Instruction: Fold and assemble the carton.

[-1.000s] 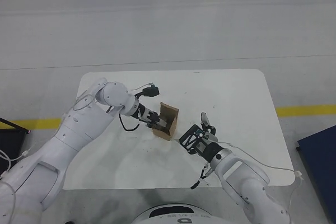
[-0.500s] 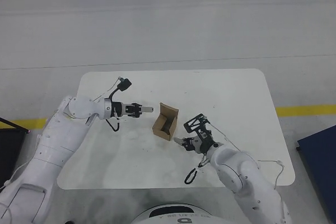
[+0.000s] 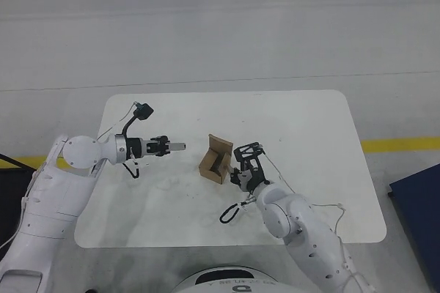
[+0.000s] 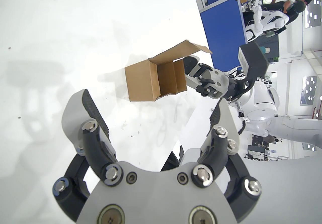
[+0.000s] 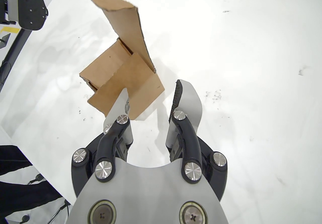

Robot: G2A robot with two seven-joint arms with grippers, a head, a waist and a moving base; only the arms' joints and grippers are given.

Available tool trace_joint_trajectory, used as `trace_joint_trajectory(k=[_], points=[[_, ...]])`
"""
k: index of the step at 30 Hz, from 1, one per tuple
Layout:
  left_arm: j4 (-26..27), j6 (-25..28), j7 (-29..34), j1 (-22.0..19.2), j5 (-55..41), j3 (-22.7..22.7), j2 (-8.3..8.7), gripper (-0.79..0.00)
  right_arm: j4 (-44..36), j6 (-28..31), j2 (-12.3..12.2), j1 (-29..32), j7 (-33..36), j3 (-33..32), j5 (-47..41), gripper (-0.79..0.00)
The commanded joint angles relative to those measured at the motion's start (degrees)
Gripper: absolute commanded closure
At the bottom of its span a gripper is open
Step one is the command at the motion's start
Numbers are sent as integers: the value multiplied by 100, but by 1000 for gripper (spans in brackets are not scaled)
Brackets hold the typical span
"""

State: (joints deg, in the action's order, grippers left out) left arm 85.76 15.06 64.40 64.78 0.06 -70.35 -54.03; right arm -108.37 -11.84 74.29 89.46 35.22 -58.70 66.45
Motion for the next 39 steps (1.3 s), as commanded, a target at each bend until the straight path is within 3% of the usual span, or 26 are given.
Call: trace_joint_trajectory(k=[1, 9, 15, 27, 31, 32, 34, 35, 36, 39], points=[[-40, 56, 66, -17, -24, 30, 0, -785, 86, -43, 20, -73, 50, 71, -29, -379], [-259, 243, 239, -104, -99, 79, 11, -785, -160, -652, 92, -65, -370, 230, 161, -372], [-491, 430, 249, -204, -128, 166, 0, -785, -218, -781, 144, 6, -678, 388, 63, -372], [-981, 885, 398, -442, -277, 231, 1, -785, 714, -1169, 380, -707, -399, 967, -164, -431], [-1140, 1017, 530, -418, -342, 57, 58, -785, 763, -1472, 476, -921, -288, 1230, 11, -366], [-1176, 1043, 563, -408, -359, 11, 74, -785, 735, -1549, 491, -944, -287, 1259, 58, -320], [-1256, 1083, 621, -398, -385, -78, 104, -785, 681, -1693, 512, -961, -240, 1302, 185, -108], [-1301, 1106, 650, -397, -407, -123, 118, -785, 659, -1743, 520, -963, -191, 1322, 237, -52], [-1328, 1133, 680, -396, -428, -155, 130, -785, 654, -1786, 528, -966, -119, 1350, 304, -28], [-1396, 1191, 729, -406, -461, -222, 157, -785, 637, -1869, 564, -990, 58, 1463, 418, -62]])
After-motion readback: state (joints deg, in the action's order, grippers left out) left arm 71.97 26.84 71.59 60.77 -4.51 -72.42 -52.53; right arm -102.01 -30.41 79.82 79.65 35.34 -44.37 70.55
